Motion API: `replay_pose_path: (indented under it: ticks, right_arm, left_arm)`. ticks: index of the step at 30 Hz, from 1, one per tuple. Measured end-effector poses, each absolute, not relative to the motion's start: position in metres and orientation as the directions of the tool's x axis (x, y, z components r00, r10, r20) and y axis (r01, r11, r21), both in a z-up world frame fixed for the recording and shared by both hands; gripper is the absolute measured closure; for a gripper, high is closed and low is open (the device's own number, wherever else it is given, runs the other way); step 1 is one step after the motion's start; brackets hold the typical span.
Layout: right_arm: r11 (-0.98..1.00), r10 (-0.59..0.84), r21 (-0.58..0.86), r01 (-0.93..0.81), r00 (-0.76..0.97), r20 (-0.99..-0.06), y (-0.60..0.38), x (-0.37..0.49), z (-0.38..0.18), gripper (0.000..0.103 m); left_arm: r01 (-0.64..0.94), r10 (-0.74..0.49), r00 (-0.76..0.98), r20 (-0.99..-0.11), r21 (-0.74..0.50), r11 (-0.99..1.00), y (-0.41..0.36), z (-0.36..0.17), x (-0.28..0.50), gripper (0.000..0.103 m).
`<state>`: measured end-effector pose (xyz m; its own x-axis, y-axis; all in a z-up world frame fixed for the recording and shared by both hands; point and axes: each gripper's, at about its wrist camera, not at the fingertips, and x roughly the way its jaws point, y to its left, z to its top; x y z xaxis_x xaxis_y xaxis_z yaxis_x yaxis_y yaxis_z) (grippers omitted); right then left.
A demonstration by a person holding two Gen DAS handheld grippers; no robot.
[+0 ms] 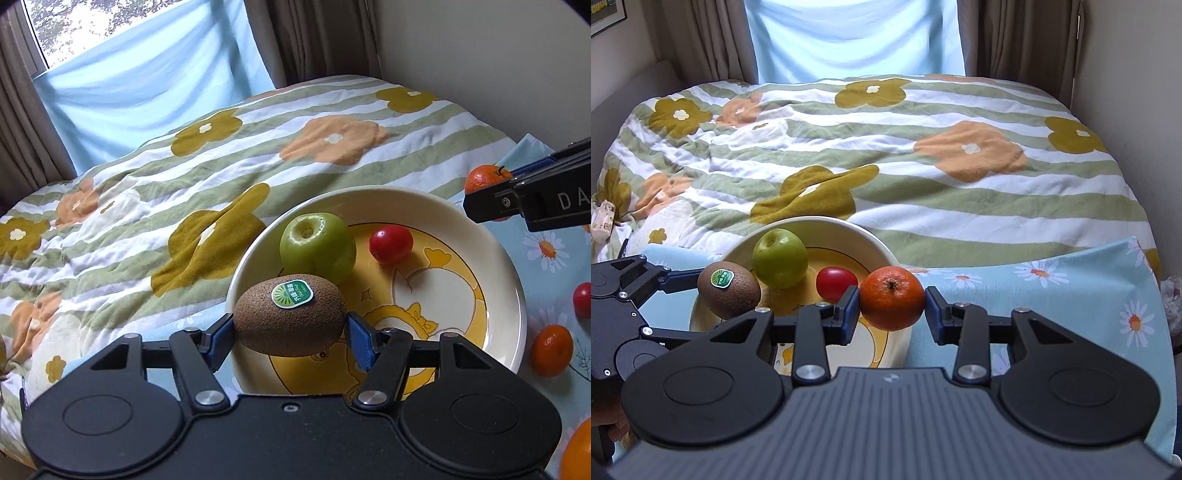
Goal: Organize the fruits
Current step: 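Carry both fruits to the white bowl while the left tool releases the kiwi inside, then lower the tangerine into the white bowl and open the right tool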
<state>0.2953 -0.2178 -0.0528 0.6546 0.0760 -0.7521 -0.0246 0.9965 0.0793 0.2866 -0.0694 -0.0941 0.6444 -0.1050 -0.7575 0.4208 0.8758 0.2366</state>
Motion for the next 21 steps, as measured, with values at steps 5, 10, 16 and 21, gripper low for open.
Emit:
replay_pose_path:
  ticks: [5, 10, 16, 21]
  right_arm:
    - [0.997, 0.069, 0.077, -0.017, 0.651, -0.756, -0.218, 0.296, -0.055, 0.05]
    - [0.996, 0.08, 0.088, -0.021, 0.65, -0.755, -0.217, 0.297, -0.054, 0.05]
    - [0.994, 0.11, 0.085, -0.07, 0.649, -0.753, -0.214, 0.297, -0.051, 0.05]
    - [0.988, 0.138, 0.064, -0.137, 0.642, -0.754, -0.206, 0.3, -0.054, 0.05]
  left_arm:
    - [0.444, -0.118, 0.645, -0.755, 0.244, 0.862, -0.071, -0.095, 0.286, 0.026]
    - [0.445, -0.148, 0.657, -0.739, 0.221, 0.868, -0.066, -0.084, 0.282, 0.012]
    - [0.392, -0.165, 0.658, -0.735, 0.147, 0.908, -0.047, -0.067, 0.281, 0.012]
    - [0.351, -0.155, 0.67, -0.725, 0.125, 0.928, -0.033, -0.057, 0.273, 0.005]
